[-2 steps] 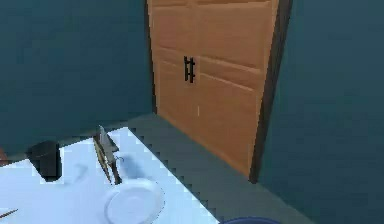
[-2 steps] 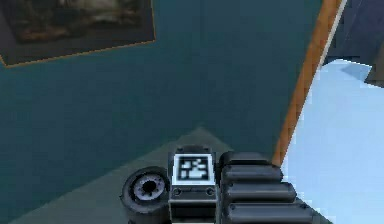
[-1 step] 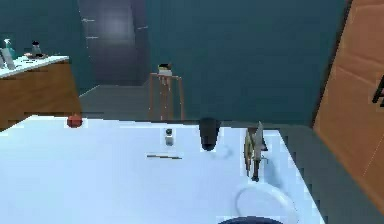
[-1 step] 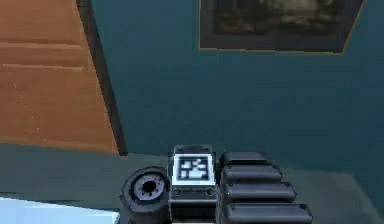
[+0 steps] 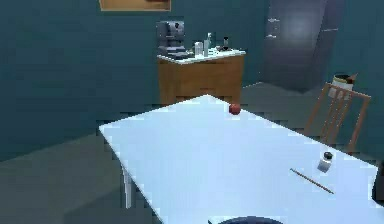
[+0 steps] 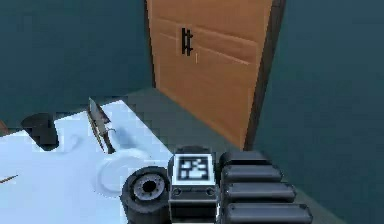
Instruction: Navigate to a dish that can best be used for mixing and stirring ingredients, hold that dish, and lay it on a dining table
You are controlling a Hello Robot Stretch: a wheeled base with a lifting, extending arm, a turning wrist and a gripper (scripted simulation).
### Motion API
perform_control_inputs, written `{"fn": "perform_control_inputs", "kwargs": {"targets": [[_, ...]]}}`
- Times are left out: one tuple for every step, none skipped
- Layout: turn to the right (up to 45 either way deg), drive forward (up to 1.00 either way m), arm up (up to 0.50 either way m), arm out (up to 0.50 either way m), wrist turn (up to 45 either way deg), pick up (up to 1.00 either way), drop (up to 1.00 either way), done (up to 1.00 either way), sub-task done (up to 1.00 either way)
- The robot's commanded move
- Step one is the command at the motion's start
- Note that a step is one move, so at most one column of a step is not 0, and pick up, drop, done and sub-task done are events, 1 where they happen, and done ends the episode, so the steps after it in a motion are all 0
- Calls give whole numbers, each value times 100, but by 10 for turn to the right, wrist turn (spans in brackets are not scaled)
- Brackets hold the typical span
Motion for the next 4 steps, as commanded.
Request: {"fn": "perform_control_inputs", "kwargs": {"targets": [[-360, 0, 0, 0, 0, 0, 0, 0, 0], [0, 15, 0, 0, 0, 0, 0, 0, 0], [450, 0, 0, 0, 0, 0, 0, 0, 0], [210, 0, 0, 0, 0, 0, 0, 0, 0]]}}
